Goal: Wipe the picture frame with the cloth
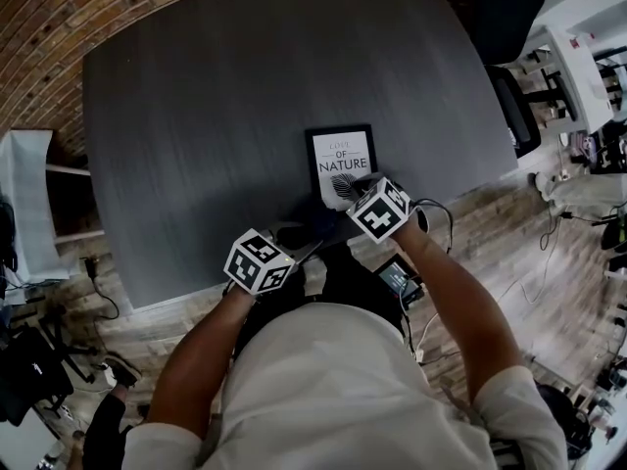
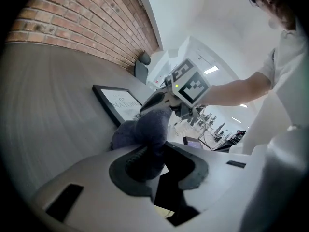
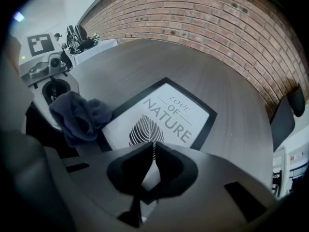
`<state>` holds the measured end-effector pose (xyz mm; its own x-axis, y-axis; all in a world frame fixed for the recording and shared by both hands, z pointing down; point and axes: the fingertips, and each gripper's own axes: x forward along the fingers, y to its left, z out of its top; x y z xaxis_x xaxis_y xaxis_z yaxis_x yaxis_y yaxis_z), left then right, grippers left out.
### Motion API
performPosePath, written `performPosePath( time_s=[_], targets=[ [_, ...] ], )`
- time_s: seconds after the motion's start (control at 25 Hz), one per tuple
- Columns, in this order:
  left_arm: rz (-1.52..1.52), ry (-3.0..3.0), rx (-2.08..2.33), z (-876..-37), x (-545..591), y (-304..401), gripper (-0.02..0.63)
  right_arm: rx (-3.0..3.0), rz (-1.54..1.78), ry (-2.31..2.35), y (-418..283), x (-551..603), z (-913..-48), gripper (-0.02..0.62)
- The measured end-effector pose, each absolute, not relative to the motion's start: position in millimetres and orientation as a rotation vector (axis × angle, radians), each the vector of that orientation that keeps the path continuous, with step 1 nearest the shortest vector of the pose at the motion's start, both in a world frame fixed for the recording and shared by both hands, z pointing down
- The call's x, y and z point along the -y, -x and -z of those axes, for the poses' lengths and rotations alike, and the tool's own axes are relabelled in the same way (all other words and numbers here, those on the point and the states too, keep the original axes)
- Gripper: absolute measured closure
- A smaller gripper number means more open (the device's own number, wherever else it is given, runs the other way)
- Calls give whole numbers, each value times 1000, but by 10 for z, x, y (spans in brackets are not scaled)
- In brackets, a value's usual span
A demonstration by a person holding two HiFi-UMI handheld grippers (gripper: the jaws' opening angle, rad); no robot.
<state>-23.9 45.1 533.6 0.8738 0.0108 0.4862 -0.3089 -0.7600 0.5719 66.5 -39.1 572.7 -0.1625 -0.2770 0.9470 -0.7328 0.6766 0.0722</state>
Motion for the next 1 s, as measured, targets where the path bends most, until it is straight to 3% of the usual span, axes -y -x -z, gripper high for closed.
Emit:
performPosePath(
  time_s=[0.44,0.52,0.6,1.0],
  targets=[
    [-467,-2382,160,-4979,-649,429,517,1739,-479,-888,-664,440,-5656,564],
    [-418,-2389,192,-4869,-588,513,517,1775,-524,-951,-689,469,-5540,524],
    [-359,-2391,230,-4753,-535,612,517,1826,-578,-1021,-713,492,-5356,443],
    [88,-2377,465,-3858,-395,1237,517,2316,-827,-1391,-763,148,-3783,422]
  ],
)
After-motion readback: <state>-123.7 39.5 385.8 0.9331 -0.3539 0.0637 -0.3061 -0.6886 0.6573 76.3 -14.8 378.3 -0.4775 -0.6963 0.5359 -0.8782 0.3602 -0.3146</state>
